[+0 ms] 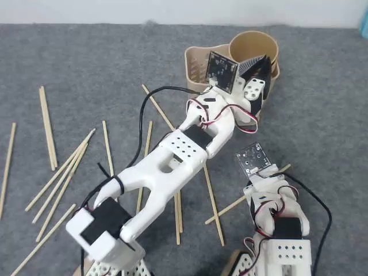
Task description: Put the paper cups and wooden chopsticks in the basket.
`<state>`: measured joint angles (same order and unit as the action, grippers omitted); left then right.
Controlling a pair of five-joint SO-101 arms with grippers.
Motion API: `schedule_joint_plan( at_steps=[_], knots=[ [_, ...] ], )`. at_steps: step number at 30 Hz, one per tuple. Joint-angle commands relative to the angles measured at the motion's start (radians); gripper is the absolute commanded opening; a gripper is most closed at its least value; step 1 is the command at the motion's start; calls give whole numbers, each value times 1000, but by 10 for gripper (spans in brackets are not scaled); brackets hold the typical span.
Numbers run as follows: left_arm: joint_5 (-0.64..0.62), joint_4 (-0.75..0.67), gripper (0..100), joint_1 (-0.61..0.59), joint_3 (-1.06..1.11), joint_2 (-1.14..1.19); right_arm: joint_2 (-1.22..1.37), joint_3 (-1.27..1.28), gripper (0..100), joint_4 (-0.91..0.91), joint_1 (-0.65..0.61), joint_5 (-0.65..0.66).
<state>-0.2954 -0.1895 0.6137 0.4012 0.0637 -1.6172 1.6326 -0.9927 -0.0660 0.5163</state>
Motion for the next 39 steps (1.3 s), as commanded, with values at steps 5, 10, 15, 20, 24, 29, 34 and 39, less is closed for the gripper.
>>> schedule_joint_plan(
  at_steps=[5,10,15,20,24,29,34,39],
  knots=[
    [41,114,12,-6,31,-64,-13,-2,9,-2,-5,9],
    [100,209,12,9,110,-201,-13,-2,9,-2,-7,9],
    [94,265,12,12,110,-382,-13,-2,9,-1,-7,9],
    [94,410,12,-2,41,-603,-13,-2,9,-2,-2,9],
    [94,580,12,-69,5,-821,-13,-3,9,-2,-2,9],
    [94,862,12,-293,33,-1099,-13,-3,9,-2,-2,6],
    [94,1143,13,-692,216,-1336,-13,-3,9,-5,-1,3],
    [97,985,13,-1149,527,-1481,-13,-6,9,-5,-7,2]
  ],
)
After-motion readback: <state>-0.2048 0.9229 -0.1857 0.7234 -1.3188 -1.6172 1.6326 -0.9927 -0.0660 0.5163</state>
